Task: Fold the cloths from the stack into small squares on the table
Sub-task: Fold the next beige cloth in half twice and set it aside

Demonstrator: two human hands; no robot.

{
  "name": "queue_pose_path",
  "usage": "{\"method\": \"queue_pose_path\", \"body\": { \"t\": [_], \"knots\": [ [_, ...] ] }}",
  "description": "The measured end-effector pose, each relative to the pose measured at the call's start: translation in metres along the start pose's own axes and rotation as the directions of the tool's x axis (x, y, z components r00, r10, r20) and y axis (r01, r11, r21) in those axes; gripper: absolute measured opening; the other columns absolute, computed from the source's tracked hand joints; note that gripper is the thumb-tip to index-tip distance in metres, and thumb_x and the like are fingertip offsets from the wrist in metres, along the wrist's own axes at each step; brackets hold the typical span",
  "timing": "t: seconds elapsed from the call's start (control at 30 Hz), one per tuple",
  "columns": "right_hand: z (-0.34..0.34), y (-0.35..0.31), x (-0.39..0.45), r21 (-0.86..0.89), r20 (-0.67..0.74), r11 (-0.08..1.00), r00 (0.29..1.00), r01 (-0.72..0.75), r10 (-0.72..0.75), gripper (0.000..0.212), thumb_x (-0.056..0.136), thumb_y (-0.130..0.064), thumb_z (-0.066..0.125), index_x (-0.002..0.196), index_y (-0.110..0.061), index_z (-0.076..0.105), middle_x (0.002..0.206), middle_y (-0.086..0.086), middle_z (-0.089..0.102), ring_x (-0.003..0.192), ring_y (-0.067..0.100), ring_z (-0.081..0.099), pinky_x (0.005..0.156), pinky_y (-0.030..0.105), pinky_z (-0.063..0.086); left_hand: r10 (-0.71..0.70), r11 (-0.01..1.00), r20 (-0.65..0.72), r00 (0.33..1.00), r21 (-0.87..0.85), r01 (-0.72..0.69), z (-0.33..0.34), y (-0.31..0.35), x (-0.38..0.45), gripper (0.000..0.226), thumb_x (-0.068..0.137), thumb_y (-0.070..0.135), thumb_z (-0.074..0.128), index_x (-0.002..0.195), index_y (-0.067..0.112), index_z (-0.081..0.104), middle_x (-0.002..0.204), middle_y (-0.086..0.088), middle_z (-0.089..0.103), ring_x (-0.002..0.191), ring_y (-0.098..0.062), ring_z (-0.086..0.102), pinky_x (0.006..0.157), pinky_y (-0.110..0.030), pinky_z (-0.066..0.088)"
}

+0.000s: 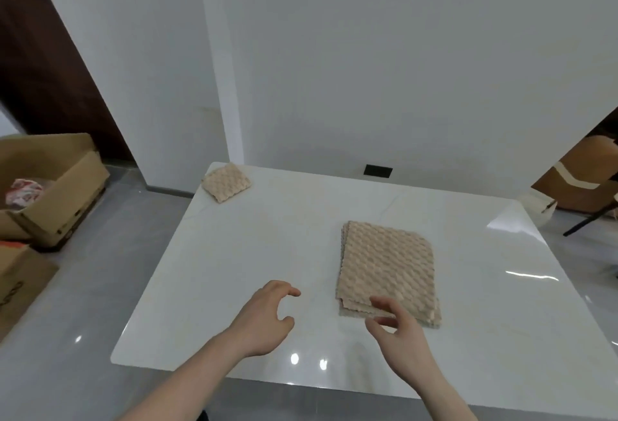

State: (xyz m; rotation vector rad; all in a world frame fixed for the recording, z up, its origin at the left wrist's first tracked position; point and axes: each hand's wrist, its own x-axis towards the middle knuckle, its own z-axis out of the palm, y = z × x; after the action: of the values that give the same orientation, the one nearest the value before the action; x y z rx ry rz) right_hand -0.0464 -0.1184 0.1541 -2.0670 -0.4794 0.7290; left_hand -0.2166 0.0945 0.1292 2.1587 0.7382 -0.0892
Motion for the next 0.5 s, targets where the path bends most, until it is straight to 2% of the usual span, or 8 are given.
{"method": "queue_pose_path", "body": {
  "t": [0.2, 0.37, 0.5],
  "knots": [
    [-0.062, 0.057, 0.026, -0.077, -0.026, 0.997, 1.000, 0.010, -0.012, 0.033, 0.090, -0.018, 0.069, 0.114, -0.041, 0.062, 0.120, -0.028, 0.063, 0.104, -0.005, 0.062, 0.073, 0.017, 0.049, 0.007, 0.999, 0.024, 1.000, 0.048, -0.008, 0.052, 0.045, 0.010, 0.049, 0.093, 0.023, 0.053, 0.140, 0.036, 0.048, 0.145, 0.024, 0.035, 0.133, -0.003, 0.038, 0.109, -0.019, 0.033],
    [-0.073, 0.088, 0.063, -0.145, -0.035, 0.989, 0.999, 0.034, -0.039, 0.032, 0.089, -0.020, 0.070, 0.112, -0.041, 0.061, 0.123, -0.020, 0.062, 0.109, 0.000, 0.059, 0.087, 0.025, 0.049, 0.026, 0.996, 0.027, 0.999, 0.086, -0.028, 0.074, 0.057, 0.049, 0.051, 0.094, 0.024, 0.053, 0.143, 0.033, 0.046, 0.145, 0.023, 0.034, 0.132, -0.003, 0.038, 0.108, -0.018, 0.033],
    [-0.071, 0.116, 0.109, -0.255, -0.061, 0.965, 0.995, 0.065, -0.083, 0.033, 0.086, -0.021, 0.072, 0.106, -0.045, 0.061, 0.119, -0.013, 0.062, 0.109, 0.006, 0.058, 0.091, 0.027, 0.046, 0.079, 0.989, 0.009, 0.997, 0.127, -0.079, 0.107, 0.050, 0.105, 0.053, 0.093, 0.027, 0.053, 0.145, 0.033, 0.042, 0.145, 0.022, 0.030, 0.133, -0.004, 0.037, 0.107, -0.020, 0.035]
  ]
}}
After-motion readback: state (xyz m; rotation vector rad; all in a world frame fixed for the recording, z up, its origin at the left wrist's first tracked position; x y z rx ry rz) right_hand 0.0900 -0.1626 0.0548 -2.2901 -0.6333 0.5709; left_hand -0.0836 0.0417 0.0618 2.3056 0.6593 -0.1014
